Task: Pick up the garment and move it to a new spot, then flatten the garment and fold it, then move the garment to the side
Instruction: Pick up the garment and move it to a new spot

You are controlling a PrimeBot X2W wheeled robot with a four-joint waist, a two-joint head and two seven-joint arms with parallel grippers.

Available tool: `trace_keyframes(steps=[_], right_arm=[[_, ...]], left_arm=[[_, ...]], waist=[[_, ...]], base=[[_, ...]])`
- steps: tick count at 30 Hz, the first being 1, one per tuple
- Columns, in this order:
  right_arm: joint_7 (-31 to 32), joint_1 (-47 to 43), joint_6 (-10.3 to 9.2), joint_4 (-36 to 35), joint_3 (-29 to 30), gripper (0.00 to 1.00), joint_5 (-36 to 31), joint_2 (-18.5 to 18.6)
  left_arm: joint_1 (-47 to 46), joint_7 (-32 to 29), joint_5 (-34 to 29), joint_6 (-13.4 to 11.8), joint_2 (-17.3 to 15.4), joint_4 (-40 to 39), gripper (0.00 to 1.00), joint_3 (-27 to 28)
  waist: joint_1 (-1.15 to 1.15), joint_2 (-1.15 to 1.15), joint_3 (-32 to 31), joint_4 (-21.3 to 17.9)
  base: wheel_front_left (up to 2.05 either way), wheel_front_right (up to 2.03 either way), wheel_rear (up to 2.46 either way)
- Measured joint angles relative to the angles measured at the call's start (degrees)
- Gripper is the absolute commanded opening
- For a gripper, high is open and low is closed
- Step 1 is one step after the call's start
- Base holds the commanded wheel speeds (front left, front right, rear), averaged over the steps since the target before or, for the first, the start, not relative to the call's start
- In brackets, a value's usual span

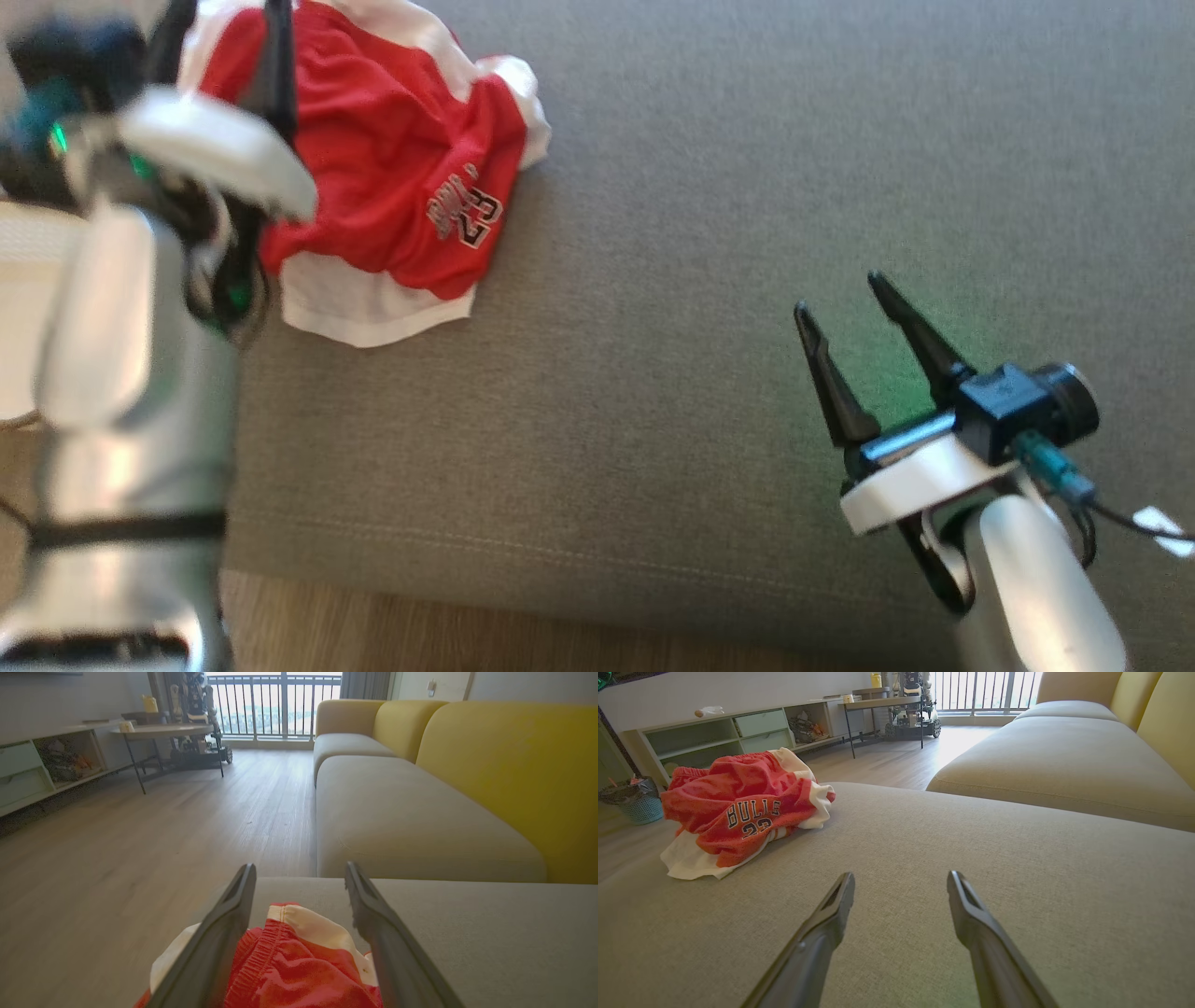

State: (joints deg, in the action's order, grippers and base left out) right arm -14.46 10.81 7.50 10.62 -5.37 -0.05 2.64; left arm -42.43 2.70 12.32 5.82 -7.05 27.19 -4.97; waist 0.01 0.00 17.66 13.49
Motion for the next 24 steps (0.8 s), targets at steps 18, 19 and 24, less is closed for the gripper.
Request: trace_keyframes(steps=[18,19,24], right_arm=[[0.0,3.8,0.00,-0.5,0.9,1.00,-0.9,0.4],[0.0,4.2,0.00,-0.6,0.9,1.00,-0.9,0.4],[0.0,5.3,0.00,-0.9,0.9,1.00,-0.9,0.4]], left_arm=[[-18.6,-23.5,2.5,1.7,-4.8,25.2,1.00,-10.1],[-18.9,-24.4,3.0,1.7,-5.2,26.2,1.00,-10.6],[-19.3,-23.0,3.6,1.7,-6.0,27.8,1.00,-11.6]], waist=[[-0.01,0.00,9.0,-4.8],[-0.01,0.00,9.2,-4.8],[-0.01,0.00,10.1,-5.2]], base=[[0.00,0.00,0.00],[0.00,0.00,0.00],[0.00,0.00,0.00]])
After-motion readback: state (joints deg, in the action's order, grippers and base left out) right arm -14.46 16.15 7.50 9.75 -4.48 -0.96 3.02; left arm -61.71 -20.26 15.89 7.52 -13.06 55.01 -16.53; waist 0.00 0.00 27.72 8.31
